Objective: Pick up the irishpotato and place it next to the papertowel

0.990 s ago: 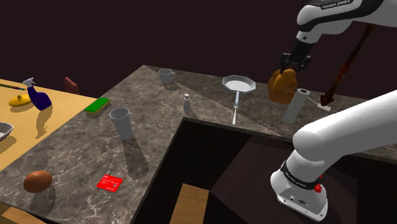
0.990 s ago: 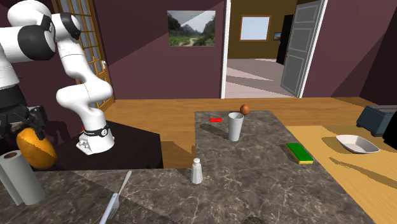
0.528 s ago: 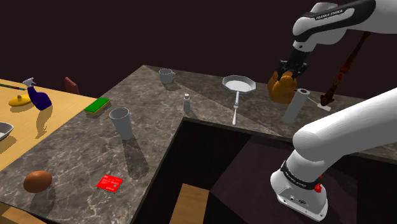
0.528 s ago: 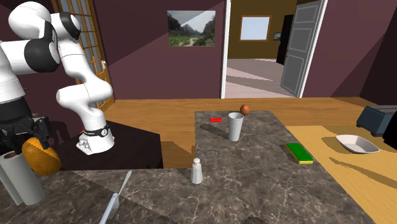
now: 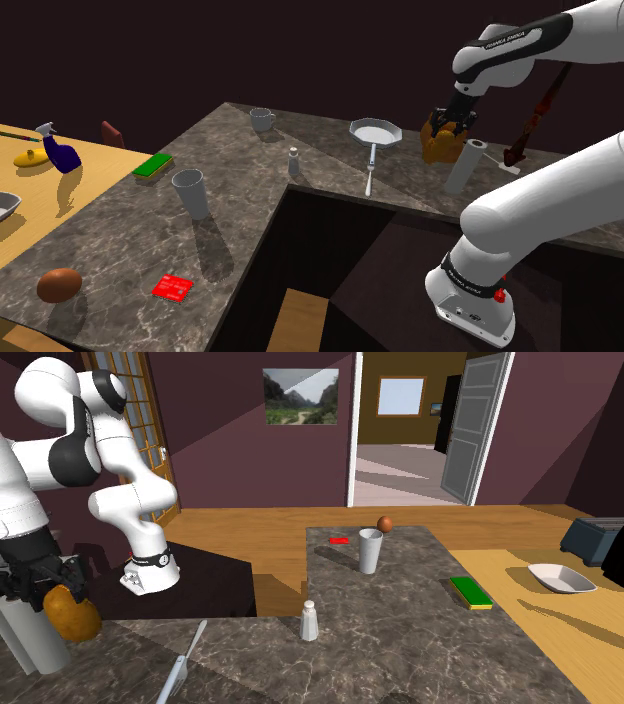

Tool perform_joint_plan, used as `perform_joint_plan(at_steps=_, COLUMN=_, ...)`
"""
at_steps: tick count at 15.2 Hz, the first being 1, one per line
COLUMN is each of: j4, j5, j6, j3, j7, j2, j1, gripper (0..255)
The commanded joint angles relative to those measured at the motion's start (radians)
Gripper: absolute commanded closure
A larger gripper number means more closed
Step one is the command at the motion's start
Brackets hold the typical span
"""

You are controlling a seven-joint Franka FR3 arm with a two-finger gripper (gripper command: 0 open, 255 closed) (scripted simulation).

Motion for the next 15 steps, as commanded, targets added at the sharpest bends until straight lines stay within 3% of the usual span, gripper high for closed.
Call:
perform_joint_plan(at_steps=1, j4=-0.018, j5=0.001, j6=0.031, j3=-0.007, j7=-0.004, j2=0.013, j1=0.002, gripper=255)
perform_joint_plan(at_steps=15, j4=-0.114, j5=0.048, j6=0.255, j3=-0.075, j7=-0.060, j2=0.150, j1=0.036, gripper=255)
